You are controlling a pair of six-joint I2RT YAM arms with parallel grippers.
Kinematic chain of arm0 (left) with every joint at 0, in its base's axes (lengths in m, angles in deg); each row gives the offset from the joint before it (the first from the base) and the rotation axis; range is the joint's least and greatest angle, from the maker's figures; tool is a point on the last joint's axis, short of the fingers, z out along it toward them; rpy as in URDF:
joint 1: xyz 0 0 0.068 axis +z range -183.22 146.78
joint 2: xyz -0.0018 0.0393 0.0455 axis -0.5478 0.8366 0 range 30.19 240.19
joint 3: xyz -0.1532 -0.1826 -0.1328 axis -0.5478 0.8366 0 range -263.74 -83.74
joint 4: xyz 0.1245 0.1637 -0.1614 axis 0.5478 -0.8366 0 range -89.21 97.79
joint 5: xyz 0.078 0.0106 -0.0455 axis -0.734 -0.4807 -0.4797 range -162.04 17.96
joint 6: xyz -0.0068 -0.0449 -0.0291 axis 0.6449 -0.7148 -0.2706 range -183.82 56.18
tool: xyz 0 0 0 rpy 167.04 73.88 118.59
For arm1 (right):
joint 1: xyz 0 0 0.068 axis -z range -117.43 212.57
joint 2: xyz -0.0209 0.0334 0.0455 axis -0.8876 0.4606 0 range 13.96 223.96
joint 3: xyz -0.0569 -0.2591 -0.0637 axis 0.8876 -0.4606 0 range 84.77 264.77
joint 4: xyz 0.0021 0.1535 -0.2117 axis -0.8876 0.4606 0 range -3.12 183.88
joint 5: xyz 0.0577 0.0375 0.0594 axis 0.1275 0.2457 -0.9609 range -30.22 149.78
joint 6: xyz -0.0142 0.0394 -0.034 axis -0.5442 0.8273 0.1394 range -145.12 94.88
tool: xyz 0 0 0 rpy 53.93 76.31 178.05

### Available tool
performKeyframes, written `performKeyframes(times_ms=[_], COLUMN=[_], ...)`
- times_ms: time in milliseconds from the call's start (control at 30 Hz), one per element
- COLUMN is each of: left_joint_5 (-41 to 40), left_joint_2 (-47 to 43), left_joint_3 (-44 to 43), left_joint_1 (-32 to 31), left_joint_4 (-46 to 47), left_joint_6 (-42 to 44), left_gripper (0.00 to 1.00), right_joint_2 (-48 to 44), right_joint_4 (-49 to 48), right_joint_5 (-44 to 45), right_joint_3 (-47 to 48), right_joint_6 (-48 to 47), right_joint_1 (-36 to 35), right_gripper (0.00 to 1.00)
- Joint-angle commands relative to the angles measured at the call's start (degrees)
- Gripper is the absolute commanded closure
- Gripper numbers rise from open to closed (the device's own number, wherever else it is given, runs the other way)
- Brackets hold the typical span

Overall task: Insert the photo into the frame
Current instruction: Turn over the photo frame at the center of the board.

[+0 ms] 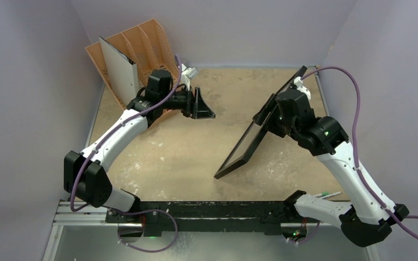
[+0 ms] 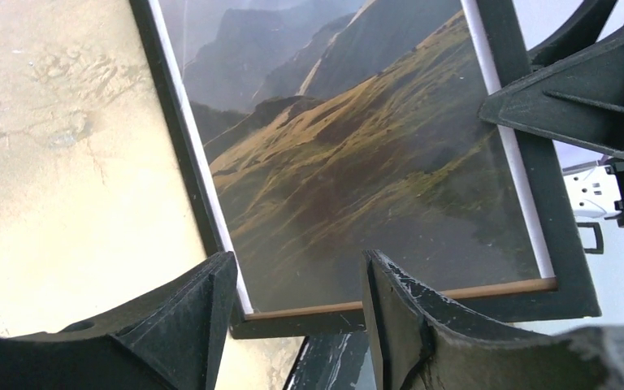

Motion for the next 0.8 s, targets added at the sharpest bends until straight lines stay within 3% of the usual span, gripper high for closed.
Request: performKeyframes(times_ms=[0,300,567,767], left_joint_5=[-3.48,-19.62,-28.48,-42.05], left_joint_2=[-0.52,-0.08,1.59,-2.95], left_joint_3=[0.88,3.94,5.03,6.98], left_joint_1=[-0.10,0.07,0.25,0.60], left_joint_4=[-0.34,3.59,2.10,0.37], left_joint_6=[0.08,-9.28,-9.75,-11.72], left_gripper=[0.41,0.41,0.41,0.41], right_joint_2=[-1.52,-5.83,-7.89,-6.87], right_joint_4=[-0.09,-18.78,-26.30,-35.43], right_joint_5=[2.01,-4.45,-8.01,-20.43], right_joint_3=[-2.46,-13.85,-20.78,-29.55], right_joint_6=[0.87,-6.95,-7.48,-5.76], right_joint_1=[-0.01,0.93,2.43,5.73], right_gripper=[0.43,0.58,0.67,0.72])
